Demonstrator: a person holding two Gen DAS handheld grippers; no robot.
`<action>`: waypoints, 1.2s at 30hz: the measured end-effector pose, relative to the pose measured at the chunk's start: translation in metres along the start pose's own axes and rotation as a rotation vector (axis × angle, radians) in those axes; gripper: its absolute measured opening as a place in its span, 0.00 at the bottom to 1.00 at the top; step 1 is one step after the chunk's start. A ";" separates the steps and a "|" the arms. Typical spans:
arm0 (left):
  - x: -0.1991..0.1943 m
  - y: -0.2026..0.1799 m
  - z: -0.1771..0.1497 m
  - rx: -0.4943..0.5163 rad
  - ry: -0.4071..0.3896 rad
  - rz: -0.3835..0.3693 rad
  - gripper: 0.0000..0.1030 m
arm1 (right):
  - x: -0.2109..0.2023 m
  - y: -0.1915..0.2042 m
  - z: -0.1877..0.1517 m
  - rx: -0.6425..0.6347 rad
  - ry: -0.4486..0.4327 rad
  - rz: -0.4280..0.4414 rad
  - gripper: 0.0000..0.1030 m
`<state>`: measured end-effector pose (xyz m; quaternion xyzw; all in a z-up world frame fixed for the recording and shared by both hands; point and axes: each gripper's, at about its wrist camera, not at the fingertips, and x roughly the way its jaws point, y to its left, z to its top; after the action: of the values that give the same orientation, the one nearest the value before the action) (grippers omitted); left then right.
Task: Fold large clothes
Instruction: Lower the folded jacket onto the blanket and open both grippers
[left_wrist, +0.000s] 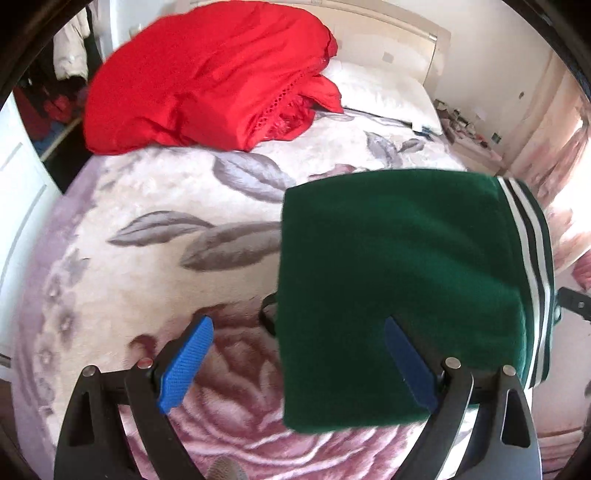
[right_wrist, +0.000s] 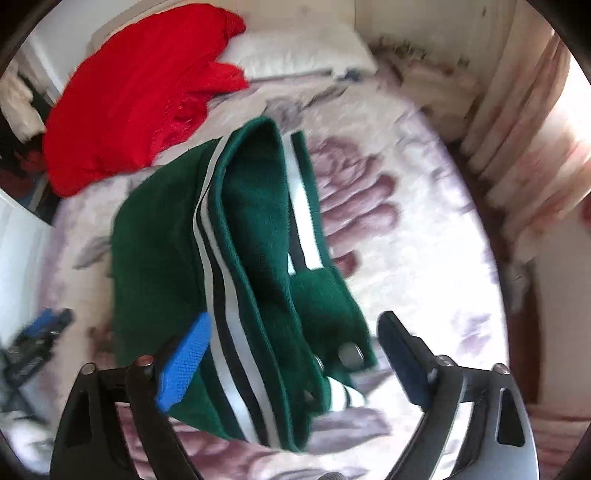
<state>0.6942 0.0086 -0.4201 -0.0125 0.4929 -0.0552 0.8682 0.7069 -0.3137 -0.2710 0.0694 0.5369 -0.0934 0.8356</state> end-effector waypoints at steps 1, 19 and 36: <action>-0.004 -0.001 -0.002 0.004 -0.002 0.018 0.92 | -0.007 0.006 -0.006 -0.023 -0.022 -0.052 1.00; -0.293 -0.070 -0.097 0.047 -0.157 -0.026 0.94 | -0.288 0.050 -0.179 -0.116 -0.306 -0.209 1.00; -0.468 -0.084 -0.174 -0.009 -0.332 -0.010 0.94 | -0.523 0.015 -0.307 -0.116 -0.506 -0.073 1.00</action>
<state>0.3009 -0.0183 -0.1032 -0.0277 0.3428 -0.0543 0.9374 0.2271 -0.1898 0.0782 -0.0237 0.3174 -0.1069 0.9419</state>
